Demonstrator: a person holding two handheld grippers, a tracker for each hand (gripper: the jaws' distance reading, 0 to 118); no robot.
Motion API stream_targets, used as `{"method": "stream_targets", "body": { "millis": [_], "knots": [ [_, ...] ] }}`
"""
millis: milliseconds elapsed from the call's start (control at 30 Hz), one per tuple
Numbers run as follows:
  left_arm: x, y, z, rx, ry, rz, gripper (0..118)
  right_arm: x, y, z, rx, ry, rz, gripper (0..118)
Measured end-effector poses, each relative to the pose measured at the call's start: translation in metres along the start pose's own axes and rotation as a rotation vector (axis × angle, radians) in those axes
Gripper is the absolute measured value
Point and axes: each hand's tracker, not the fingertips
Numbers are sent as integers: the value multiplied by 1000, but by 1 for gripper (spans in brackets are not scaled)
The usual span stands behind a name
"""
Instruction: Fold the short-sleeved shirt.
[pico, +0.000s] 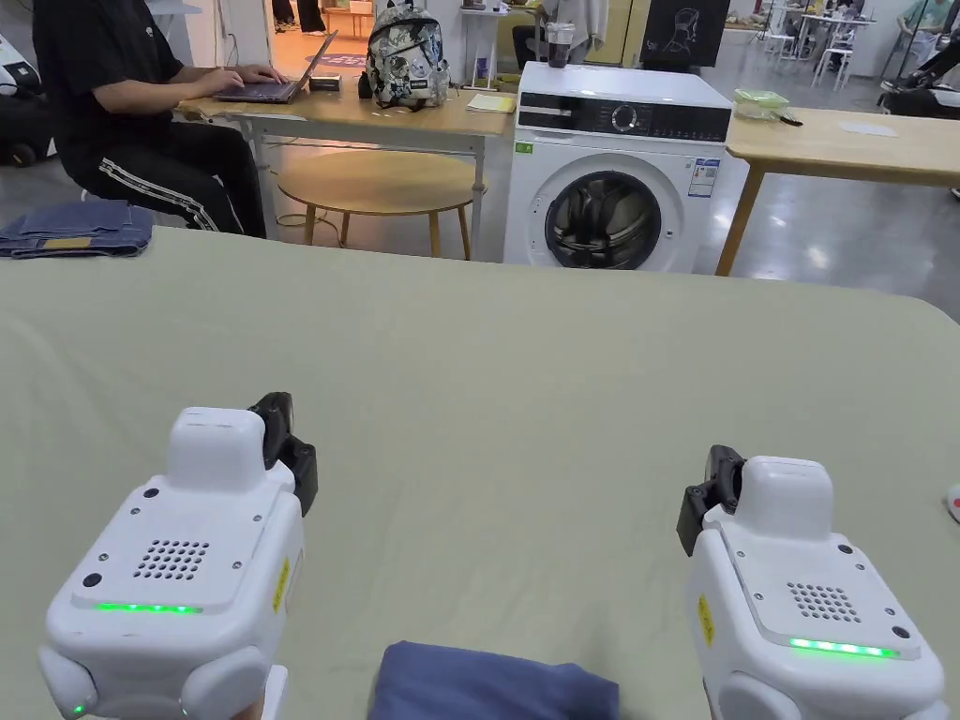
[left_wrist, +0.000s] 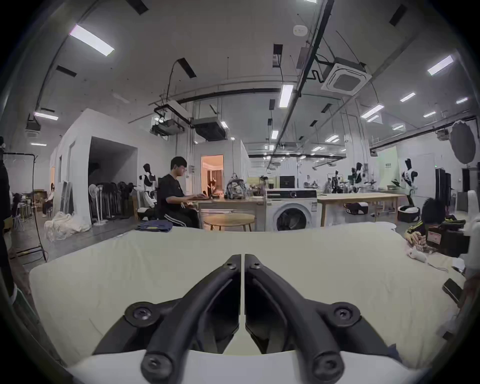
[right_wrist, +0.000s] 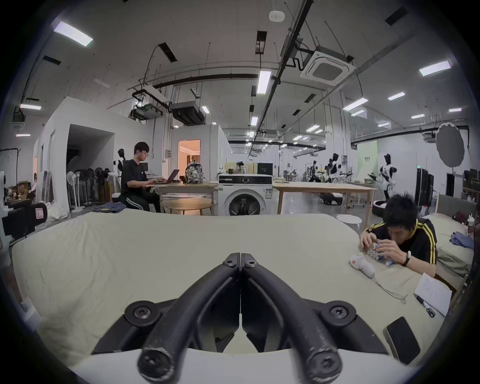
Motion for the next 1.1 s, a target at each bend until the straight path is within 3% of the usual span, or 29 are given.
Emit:
{"method": "stream_targets", "body": {
  "millis": [233,533,700,867,1100],
  "knots": [
    [-8,-3,3,-29,6,20,0,1,-11,27,-51,35,33,0],
    [-15,-19,14,-91,-17,34,0,-37,-92,57,-368,213,145,0],
    [-21,-28,20,-144,-27,31,0,-47,-133,35,-565,231,139,0],
    [-35,-43,22,-311,-128,81,0,-43,-144,16,-573,209,142,0],
    [-57,-84,7,-723,-377,329,0,-38,-146,10,-588,191,121,0]
  ]
}}
